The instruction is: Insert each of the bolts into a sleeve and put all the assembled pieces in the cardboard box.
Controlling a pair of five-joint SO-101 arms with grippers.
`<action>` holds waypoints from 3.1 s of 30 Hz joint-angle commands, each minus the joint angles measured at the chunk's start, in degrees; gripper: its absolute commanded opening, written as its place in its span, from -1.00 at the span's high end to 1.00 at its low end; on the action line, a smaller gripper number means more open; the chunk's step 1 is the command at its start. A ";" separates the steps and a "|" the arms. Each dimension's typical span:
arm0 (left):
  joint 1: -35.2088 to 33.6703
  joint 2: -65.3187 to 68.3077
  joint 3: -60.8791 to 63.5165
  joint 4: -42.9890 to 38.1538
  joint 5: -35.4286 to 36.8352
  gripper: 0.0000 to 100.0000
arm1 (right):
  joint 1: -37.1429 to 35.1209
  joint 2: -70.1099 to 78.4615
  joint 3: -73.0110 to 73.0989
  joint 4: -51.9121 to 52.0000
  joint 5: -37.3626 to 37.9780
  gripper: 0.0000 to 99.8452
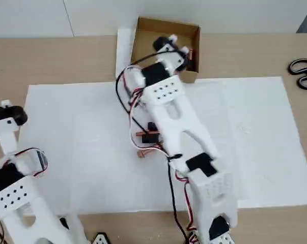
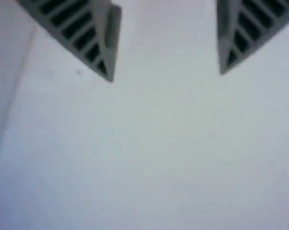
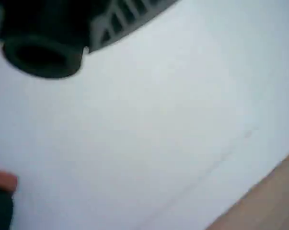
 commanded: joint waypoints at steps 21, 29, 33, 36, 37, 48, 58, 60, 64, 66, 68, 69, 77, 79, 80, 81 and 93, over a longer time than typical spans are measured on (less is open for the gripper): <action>18.37 15.21 -28.79 19.52 6.59 0.73 | 17.45 -39.16 35.08 5.49 21.27 0.99; 23.65 17.85 -31.08 20.40 7.12 0.73 | 21.58 -40.84 58.81 -24.04 43.16 0.99; 24.35 17.85 -31.08 20.40 7.65 0.73 | 21.49 -40.31 65.85 -32.66 54.59 0.99; 24.00 17.85 -30.99 20.40 7.65 0.73 | 21.49 -40.31 70.33 -36.00 62.07 0.99; 24.00 17.85 -30.99 20.40 7.65 0.73 | 21.49 -40.31 71.82 -37.76 62.95 0.99; 24.26 17.85 -30.99 20.40 7.65 0.73 | 21.49 -40.22 77.63 -42.95 64.97 0.90; 24.26 17.85 -30.99 20.48 7.65 0.73 | 19.91 -34.86 77.54 -42.59 64.97 0.80; 24.26 17.85 -30.99 20.48 7.65 0.73 | 19.65 -33.36 77.36 -42.59 64.97 0.79; 24.18 17.85 -30.99 20.48 7.65 0.73 | 19.56 -32.75 77.27 -42.59 64.97 0.78; 24.18 17.85 -30.99 20.48 7.65 0.73 | 19.56 -32.75 77.27 -42.59 64.97 0.78; 24.26 17.85 -30.99 20.48 7.65 0.73 | 19.56 -32.75 77.27 -42.51 64.97 0.74; 24.26 17.85 -30.99 20.48 7.65 0.73 | 19.56 -32.75 77.27 -42.15 64.97 0.72; 24.26 17.85 -30.99 20.48 7.65 0.73 | 19.21 -32.22 73.32 -37.85 64.97 0.70; 24.26 17.85 -30.99 20.48 7.65 0.73 | 18.68 -32.13 73.32 -38.02 64.97 0.70; 24.26 17.85 -30.99 20.48 7.65 0.73 | 18.59 -32.13 73.32 -38.02 64.97 0.70; 24.26 17.85 -30.99 20.48 7.65 0.73 | 18.59 -32.13 73.32 -38.20 64.97 0.70; 24.09 17.85 -30.99 20.48 7.65 0.73 | 18.68 -22.55 62.86 -33.98 64.79 0.70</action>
